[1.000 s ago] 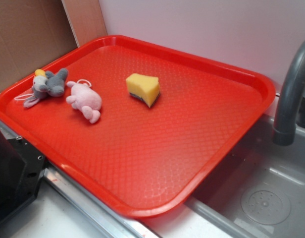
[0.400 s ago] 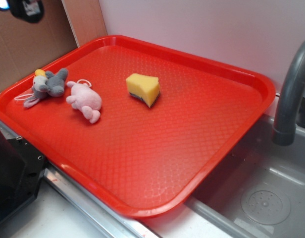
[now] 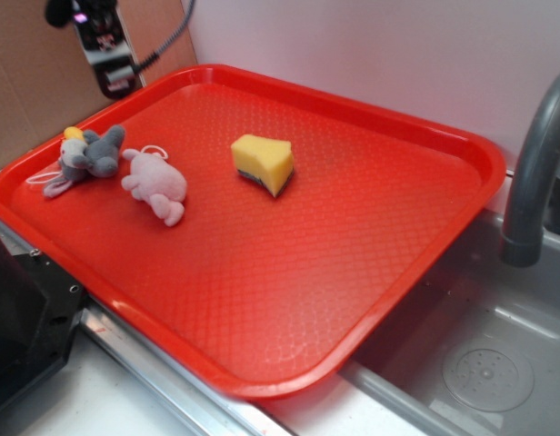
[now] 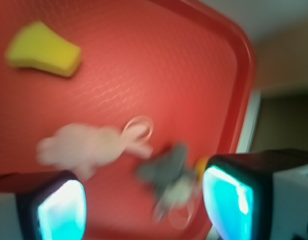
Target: Grab the gray animal.
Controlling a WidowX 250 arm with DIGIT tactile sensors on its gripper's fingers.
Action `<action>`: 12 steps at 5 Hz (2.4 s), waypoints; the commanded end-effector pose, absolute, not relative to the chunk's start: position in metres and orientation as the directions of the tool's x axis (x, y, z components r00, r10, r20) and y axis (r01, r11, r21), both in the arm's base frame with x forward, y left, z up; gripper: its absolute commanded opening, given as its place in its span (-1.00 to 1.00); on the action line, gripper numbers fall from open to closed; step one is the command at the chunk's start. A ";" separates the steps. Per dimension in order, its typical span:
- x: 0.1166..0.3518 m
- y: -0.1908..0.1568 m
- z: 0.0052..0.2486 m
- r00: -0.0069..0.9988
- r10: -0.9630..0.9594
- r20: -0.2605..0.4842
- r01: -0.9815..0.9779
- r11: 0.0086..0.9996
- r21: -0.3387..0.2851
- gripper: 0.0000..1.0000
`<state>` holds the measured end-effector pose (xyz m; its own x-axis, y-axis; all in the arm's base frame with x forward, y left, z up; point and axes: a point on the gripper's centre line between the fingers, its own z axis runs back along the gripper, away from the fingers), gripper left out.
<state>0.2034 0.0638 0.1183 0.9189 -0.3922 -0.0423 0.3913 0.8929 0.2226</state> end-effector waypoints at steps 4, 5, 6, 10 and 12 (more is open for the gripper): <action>0.165 0.109 0.073 0.888 -0.458 0.036 0.454 0.887 0.077 1.00; 0.164 0.121 0.045 0.866 -0.498 0.038 0.495 0.866 0.072 1.00; 0.176 0.118 0.015 0.839 -0.544 -0.019 0.543 0.834 0.093 0.98; 0.197 0.058 0.123 0.945 -0.327 -0.024 0.328 0.943 0.049 -1.00; 0.224 0.044 0.151 0.977 -0.192 -0.088 0.189 0.981 -0.040 -1.00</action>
